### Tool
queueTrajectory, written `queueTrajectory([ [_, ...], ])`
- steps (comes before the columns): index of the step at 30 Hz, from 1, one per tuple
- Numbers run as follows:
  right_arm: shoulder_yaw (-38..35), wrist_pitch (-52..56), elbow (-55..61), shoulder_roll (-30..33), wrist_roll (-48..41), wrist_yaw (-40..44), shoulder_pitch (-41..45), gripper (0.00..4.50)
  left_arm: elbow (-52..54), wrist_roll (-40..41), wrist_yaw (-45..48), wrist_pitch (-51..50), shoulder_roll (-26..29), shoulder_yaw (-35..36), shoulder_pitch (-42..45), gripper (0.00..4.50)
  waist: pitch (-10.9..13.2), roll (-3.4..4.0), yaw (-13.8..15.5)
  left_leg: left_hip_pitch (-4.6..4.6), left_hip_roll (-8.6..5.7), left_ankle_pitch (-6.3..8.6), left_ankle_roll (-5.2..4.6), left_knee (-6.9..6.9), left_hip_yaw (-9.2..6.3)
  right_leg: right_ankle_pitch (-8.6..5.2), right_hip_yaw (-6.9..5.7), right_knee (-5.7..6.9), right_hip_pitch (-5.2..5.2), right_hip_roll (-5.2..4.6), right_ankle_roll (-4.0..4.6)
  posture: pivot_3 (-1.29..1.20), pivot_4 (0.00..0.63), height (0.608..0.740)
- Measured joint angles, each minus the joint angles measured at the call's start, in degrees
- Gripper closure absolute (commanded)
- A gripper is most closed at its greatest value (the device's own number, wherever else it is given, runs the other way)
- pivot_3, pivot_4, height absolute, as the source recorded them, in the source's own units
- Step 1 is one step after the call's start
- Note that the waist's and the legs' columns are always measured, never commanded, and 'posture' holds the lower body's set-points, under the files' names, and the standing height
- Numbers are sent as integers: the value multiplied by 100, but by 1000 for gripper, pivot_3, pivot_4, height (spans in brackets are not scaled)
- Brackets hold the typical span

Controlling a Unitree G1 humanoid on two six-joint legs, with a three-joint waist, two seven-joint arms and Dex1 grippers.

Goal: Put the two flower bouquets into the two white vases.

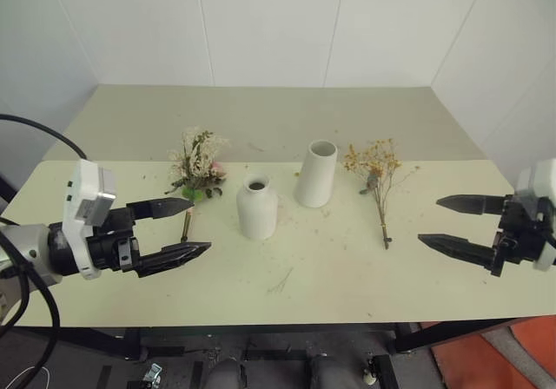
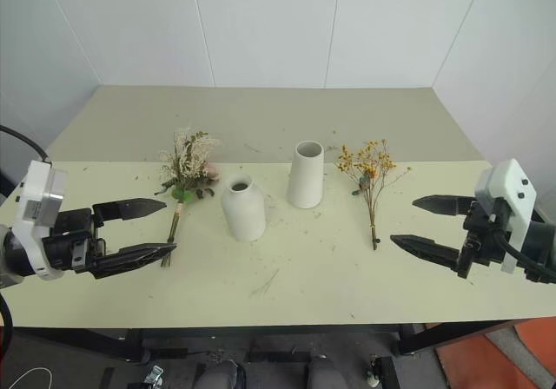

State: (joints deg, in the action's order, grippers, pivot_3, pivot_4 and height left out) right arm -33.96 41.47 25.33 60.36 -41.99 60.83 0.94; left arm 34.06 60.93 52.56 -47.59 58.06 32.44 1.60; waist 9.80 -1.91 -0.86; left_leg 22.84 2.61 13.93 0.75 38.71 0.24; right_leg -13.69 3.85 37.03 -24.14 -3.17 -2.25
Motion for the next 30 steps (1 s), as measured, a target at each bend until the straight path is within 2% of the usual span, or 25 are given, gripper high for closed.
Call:
queueTrajectory([
  [10,127,19,-9,0,-99,-1,58,0,23,9,-63,-5,0,41,-61,55,0,0,3,0,0,0,0,0,0,0,0,0,0,0,0,0,150,740],
  [16,270,16,-139,2,-98,-4,330,0,-57,-142,-886,-398,236,-23,78,55,0,0,1,-1,0,0,0,0,-1,0,0,1,1,0,0,0,150,740],
  [24,682,-49,-338,5,-22,29,680,0,-110,-125,-844,-361,216,-132,241,55,0,0,1,1,0,0,0,-1,0,0,0,0,-1,-1,0,0,150,740],
  [27,1012,47,-393,97,69,-137,951,0,-123,-122,-711,-300,190,-216,365,55,0,0,-6,-1,0,0,0,0,0,1,0,1,0,0,1,0,150,740],
  [30,1696,481,-531,108,368,-709,1577,0,-177,-133,-549,-193,189,-299,532,55,0,1,-36,-3,0,0,0,0,2,1,1,2,-1,0,2,0,150,740],
])
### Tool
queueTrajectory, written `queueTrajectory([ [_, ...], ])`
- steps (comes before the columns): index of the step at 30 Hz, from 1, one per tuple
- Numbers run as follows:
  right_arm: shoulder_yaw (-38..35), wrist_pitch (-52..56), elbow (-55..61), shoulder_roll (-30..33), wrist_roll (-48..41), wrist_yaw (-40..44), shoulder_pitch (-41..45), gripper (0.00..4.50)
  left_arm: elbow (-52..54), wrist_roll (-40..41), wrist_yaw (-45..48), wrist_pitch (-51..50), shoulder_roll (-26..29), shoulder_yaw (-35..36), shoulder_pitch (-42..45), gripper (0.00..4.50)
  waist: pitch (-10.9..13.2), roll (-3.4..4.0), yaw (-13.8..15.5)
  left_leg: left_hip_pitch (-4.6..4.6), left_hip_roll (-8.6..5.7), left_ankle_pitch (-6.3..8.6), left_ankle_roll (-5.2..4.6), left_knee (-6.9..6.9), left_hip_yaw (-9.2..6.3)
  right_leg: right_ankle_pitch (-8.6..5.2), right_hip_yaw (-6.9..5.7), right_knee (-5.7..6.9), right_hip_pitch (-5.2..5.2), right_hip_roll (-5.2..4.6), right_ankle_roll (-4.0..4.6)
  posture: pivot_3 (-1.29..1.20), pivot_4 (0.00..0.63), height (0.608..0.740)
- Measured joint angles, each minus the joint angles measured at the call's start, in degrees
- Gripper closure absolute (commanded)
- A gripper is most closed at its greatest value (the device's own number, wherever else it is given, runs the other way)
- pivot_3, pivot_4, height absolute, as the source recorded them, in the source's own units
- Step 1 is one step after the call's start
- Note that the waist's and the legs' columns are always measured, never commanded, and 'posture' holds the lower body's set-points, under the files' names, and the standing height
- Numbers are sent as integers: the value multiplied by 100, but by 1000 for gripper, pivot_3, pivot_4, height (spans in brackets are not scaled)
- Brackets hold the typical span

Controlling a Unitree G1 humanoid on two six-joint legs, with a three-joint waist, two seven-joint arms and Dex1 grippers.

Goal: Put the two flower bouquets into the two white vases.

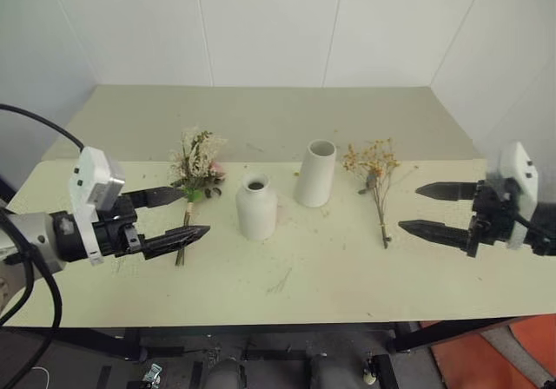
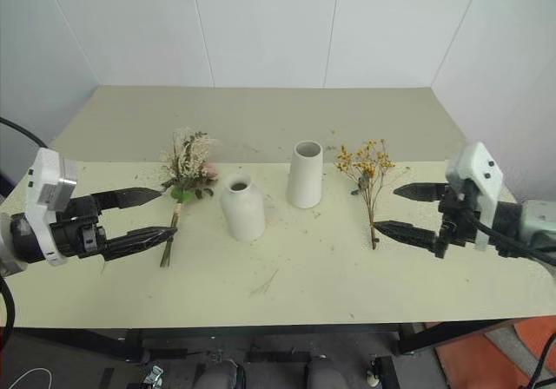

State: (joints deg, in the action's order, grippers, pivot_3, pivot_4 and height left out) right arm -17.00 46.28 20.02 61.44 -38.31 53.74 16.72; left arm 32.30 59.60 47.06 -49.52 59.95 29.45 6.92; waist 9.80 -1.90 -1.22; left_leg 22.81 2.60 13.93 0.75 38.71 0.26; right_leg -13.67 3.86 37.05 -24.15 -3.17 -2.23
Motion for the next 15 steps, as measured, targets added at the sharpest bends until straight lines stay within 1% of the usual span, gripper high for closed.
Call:
queueTrajectory([
  [3,957,945,-321,-16,355,-662,986,0,-104,-24,195,115,-8,-162,172,55,0,0,-19,5,0,0,0,-1,3,1,3,0,-9,0,3,0,150,740],
  [4,1350,1487,-644,-187,448,-883,1605,0,-183,-61,293,165,-9,-207,223,55,0,1,-53,3,0,0,0,0,5,2,6,1,-8,1,4,0,150,740],
  [8,2118,2655,-1690,-653,767,-1364,2883,0,-289,-99,531,310,-14,-360,457,55,2,1,-61,20,0,0,0,-4,-1,2,0,-6,-17,1,4,0,150,740],
  [12,2713,3142,-3394,-1293,1328,-1725,3674,0,-401,-150,644,343,-27,-471,625,55,2,0,-52,36,-5,0,0,-3,0,3,-1,-14,-27,-3,2,0,150,740],
  [15,3028,3141,-4200,-1521,1622,-1736,4009,0,-414,-190,662,351,-61,-524,666,55,2,1,-56,43,-5,0,0,-4,-1,4,-1,-13,-34,-3,1,0,150,740],
])
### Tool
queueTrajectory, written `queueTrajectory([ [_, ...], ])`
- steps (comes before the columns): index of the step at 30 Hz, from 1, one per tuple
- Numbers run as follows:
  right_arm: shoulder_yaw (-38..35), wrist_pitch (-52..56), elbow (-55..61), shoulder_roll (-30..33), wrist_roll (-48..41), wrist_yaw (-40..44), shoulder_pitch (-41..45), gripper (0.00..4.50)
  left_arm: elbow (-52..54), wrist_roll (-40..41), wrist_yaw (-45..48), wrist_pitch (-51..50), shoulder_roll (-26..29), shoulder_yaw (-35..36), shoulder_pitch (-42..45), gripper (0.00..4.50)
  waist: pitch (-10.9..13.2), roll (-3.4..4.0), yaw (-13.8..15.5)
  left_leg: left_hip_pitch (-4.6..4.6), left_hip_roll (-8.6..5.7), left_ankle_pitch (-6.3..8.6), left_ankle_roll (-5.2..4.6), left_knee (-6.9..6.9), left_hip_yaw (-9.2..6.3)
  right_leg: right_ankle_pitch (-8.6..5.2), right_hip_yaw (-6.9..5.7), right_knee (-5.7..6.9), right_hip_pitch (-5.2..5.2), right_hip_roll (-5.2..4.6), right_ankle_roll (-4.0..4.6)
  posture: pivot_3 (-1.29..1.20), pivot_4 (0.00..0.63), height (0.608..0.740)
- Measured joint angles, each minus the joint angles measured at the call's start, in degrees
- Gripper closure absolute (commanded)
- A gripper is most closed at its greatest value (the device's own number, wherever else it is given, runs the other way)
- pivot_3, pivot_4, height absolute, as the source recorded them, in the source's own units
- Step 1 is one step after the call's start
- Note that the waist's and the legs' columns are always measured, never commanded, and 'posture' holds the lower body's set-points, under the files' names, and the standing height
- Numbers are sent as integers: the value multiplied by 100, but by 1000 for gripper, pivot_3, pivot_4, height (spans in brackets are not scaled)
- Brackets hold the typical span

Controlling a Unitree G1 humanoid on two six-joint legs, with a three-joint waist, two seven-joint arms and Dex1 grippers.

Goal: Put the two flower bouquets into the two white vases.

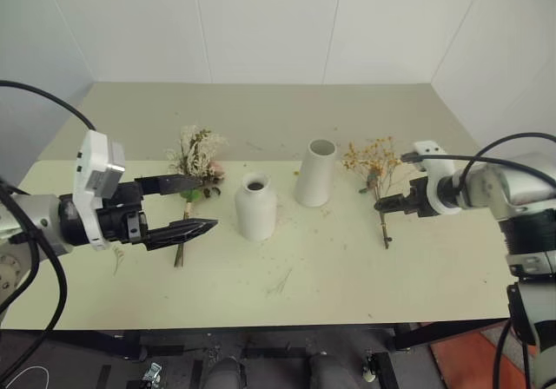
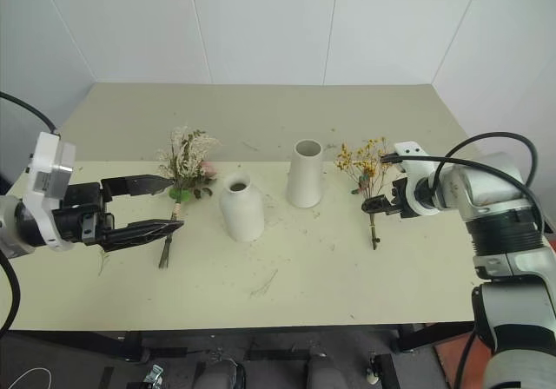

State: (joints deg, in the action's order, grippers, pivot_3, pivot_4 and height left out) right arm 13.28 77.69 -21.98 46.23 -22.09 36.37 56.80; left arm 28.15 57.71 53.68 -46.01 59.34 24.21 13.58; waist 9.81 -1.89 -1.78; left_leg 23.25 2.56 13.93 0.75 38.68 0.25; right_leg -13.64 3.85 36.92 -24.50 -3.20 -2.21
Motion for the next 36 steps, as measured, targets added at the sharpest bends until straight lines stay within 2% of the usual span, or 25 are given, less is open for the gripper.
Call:
queueTrajectory([
  [5,534,-481,-910,-284,512,323,411,0,6,-55,5,17,-80,-37,-1,55,0,0,-57,-5,1,0,0,0,0,1,0,4,2,1,-1,0,150,740],
  [8,774,-925,-1507,-527,815,596,571,555,34,-63,-16,50,-128,-35,-17,0,0,0,-73,-5,1,0,0,0,0,1,0,6,2,1,-1,0,150,740],
  [13,864,-1545,-2397,-840,1270,805,836,2152,105,-61,-44,76,-144,-22,-75,0,0,1,-83,-7,1,0,0,0,-1,1,0,6,2,1,-1,0,150,740],
  [17,855,-1839,-2670,-1026,1554,965,947,3462,126,-61,-57,79,-144,-8,-108,0,0,1,-95,-10,2,0,0,0,-1,1,0,10,3,2,-1,0,150,740],
  [18,834,-1857,-2707,-1061,1624,974,965,3929,128,-59,-58,79,-144,0,-113,0,0,1,-96,-10,3,0,0,0,-1,1,0,11,3,2,-1,0,150,740],
  [20,799,-1863,-2711,-1098,1669,974,967,4408,128,-59,-59,79,-144,13,-117,0,0,1,-96,-10,3,0,0,0,-1,1,0,11,3,2,-1,0,150,740],
  [23,551,-1819,-2720,-1154,1682,911,966,4461,127,-60,-58,83,-144,20,-116,0,0,1,-91,-9,2,0,0,0,-1,1,0,11,2,2,-1,0,150,740],
  [29,-428,-1294,-2296,-1103,1539,430,948,4461,67,-116,-25,108,-144,-51,-12,0,1,3,-69,-5,1,0,0,-1,-2,1,0,11,0,0,-1,0,150,740],
  [32,-1284,-1453,-1178,-1121,1370,-83,646,4461,-22,-142,39,115,-145,-110,57,0,1,2,-69,-5,2,0,0,-7,-5,1,-5,8,2,2,-1,0,150,740],
  [36,-2110,-2529,348,-1685,1079,-654,45,4461,-230,-244,108,156,-146,-233,277,0,1,3,-102,-9,2,0,0,-7,-5,2,-2,16,0,2,-2,0,150,740],
])
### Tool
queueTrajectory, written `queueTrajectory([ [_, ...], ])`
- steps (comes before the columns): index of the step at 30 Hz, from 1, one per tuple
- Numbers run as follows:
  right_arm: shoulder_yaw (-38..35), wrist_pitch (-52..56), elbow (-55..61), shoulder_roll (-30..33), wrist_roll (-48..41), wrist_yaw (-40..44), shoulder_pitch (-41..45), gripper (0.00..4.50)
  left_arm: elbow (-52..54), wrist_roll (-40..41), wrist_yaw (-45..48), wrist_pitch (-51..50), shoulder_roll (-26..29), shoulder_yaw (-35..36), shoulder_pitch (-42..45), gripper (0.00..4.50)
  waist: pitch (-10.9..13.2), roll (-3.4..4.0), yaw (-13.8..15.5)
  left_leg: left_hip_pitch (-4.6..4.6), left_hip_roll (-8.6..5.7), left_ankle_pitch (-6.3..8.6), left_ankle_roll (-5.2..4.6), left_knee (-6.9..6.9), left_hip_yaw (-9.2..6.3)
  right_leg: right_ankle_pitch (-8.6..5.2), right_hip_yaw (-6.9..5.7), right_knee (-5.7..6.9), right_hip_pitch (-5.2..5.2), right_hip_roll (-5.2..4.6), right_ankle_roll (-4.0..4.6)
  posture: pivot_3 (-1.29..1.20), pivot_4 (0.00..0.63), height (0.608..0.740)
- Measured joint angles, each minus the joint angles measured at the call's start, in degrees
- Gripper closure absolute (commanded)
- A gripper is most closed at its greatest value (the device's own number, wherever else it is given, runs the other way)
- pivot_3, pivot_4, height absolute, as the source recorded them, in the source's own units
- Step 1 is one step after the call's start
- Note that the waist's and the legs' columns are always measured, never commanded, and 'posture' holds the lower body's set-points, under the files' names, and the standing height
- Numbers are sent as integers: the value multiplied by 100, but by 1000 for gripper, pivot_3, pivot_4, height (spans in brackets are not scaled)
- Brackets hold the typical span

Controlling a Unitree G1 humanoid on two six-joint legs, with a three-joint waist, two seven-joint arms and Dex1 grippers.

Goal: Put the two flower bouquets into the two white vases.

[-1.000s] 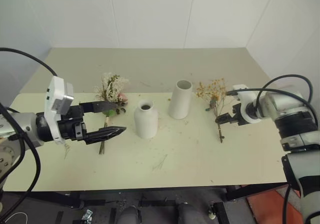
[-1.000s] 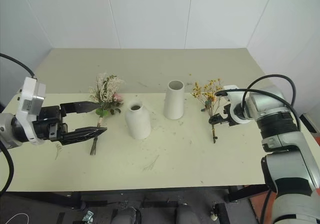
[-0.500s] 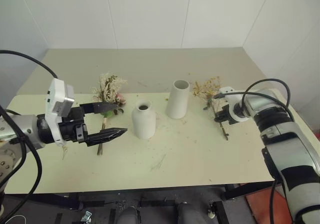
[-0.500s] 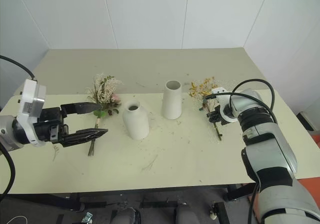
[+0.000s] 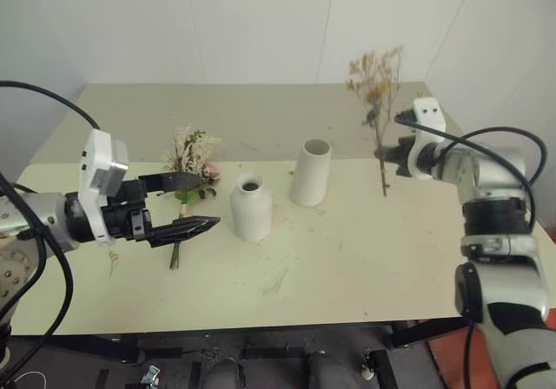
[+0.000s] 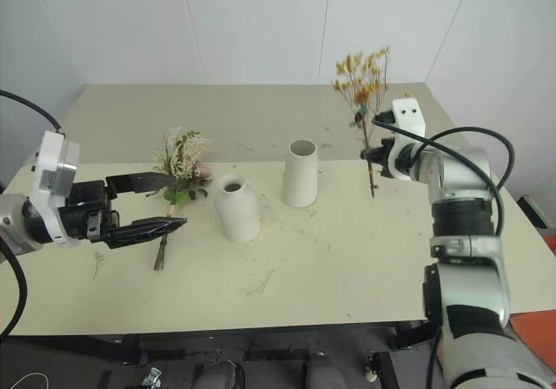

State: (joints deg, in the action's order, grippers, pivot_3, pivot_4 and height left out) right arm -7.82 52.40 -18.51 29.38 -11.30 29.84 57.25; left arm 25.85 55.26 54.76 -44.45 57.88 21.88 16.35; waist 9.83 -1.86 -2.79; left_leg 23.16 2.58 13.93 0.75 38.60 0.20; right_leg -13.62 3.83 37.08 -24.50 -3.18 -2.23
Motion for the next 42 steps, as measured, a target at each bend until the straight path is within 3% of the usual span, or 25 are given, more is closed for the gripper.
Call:
queueTrajectory([
  [4,-301,-727,370,-675,-306,-310,213,4461,-194,-150,132,66,1,-171,248,0,1,1,-43,-3,2,0,0,-1,-1,1,0,3,0,2,2,0,150,740],
  [11,-188,-2220,519,-1447,-277,-772,296,4461,-278,-296,223,69,4,-266,323,0,1,3,-27,4,1,0,1,-1,-3,1,-5,1,-1,-3,1,0,150,740],
  [37,502,-2483,1072,-1548,-162,-682,-749,4461,-43,-299,122,-62,82,59,108,0,3,5,13,2,2,0,0,-2,-2,1,-5,1,-2,-1,2,0,150,740],
  [42,510,-2483,1375,-1509,-124,-673,-955,3128,-39,-299,105,-62,81,58,109,0,3,5,14,1,2,0,0,-2,-3,1,-5,1,-2,-1,2,0,150,740],
])
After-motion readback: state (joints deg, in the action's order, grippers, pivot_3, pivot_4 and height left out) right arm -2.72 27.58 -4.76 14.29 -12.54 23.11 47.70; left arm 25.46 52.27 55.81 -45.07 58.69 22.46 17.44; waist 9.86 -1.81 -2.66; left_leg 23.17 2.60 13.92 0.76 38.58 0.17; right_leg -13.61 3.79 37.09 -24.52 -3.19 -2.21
